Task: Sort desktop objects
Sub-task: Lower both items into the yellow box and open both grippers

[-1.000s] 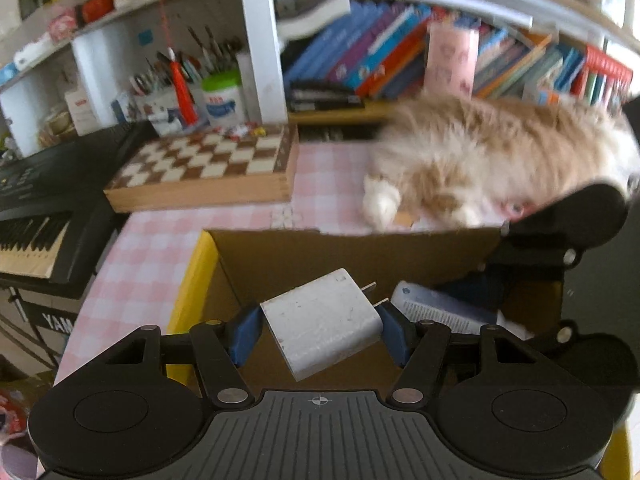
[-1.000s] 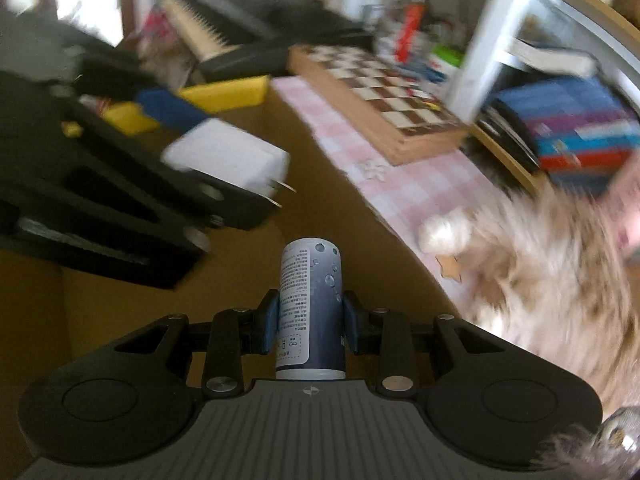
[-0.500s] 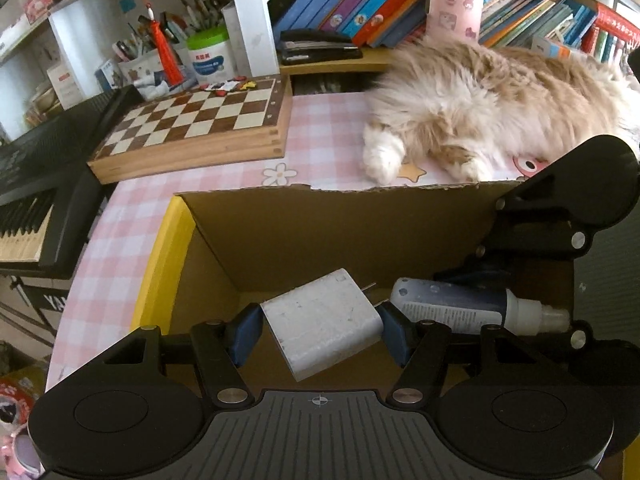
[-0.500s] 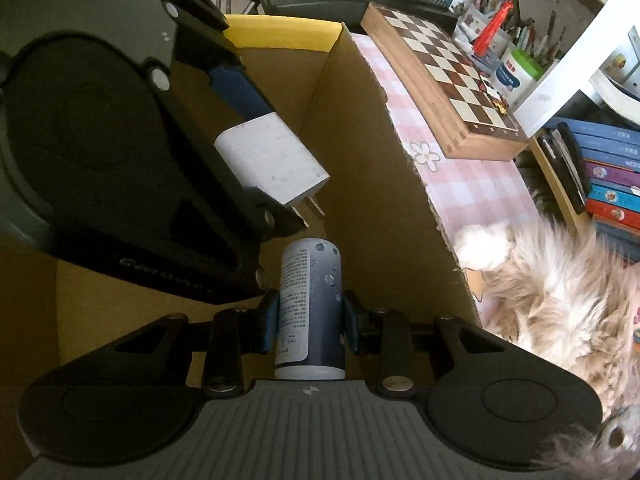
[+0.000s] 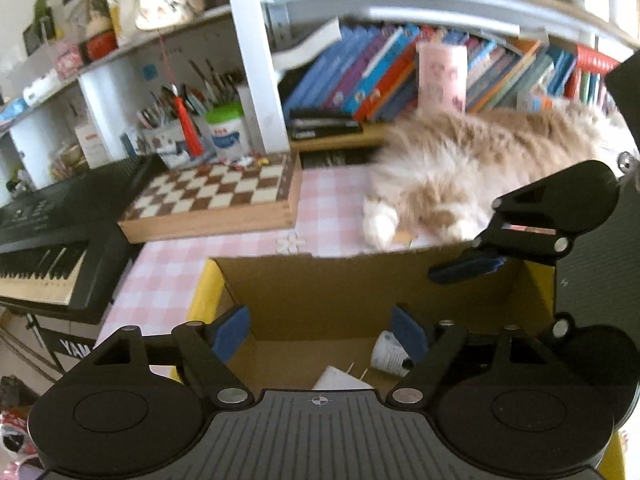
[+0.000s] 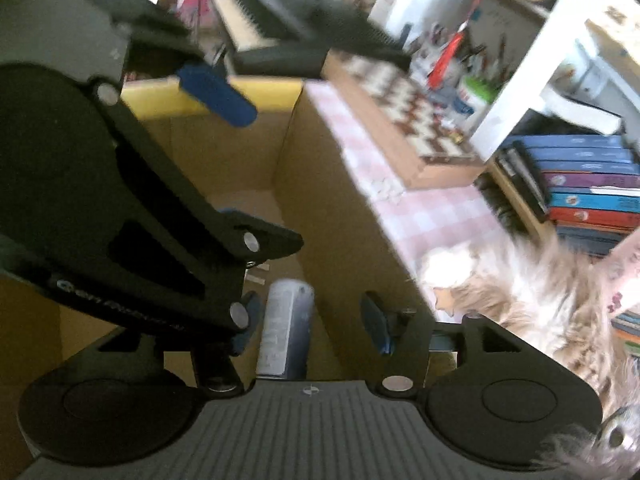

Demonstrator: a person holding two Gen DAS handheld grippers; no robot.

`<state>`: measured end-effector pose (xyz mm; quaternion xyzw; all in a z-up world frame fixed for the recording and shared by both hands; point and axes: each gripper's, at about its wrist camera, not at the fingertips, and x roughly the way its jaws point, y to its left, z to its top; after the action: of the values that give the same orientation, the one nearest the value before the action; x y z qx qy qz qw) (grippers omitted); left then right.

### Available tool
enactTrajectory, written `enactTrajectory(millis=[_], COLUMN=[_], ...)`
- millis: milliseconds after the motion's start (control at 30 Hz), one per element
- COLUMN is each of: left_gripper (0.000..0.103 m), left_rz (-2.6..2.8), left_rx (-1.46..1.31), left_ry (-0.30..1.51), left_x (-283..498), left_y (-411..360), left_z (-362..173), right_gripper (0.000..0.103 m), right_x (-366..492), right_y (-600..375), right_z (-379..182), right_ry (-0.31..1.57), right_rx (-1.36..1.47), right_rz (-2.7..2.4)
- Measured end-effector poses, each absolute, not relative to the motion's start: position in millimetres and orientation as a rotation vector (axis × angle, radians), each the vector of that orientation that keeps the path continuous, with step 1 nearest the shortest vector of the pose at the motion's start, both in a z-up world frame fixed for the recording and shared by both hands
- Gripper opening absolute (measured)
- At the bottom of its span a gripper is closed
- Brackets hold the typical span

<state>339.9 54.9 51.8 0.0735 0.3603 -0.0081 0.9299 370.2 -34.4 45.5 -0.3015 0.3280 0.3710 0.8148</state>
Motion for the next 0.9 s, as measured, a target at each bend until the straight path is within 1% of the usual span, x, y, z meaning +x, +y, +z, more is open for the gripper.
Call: enactTrajectory(millis=[167,267,567,900], left_gripper=[0.082,0.086,0.09,0.091], left_rz=[-0.015,-0.018,-0.029,-0.055], left_rx=[0.138,0.128,0.101,0.08], left_ry=[0.678,0.64,0.544,0.48], left_x=[322.2,309.6,267.6,222.9], left_y=[55.5,54.0,50.6,53.4], left_z=[69.5,80.7,108.2,128.3], right_gripper=[0.055,0.061,0.061,0.061], right_x=[360.4,348.8,303.4,256.6], right_y=[-46.1,-53.7,-84.2,-116.3], right_z=[68.2,79.7,107.2,123.7], right_ry=[0.637,0.588,0.505,0.487], right_rx=[-0.55,-0.509,-0.388,-0.239], right_rz=[0.72,0.667,0.524,0.398])
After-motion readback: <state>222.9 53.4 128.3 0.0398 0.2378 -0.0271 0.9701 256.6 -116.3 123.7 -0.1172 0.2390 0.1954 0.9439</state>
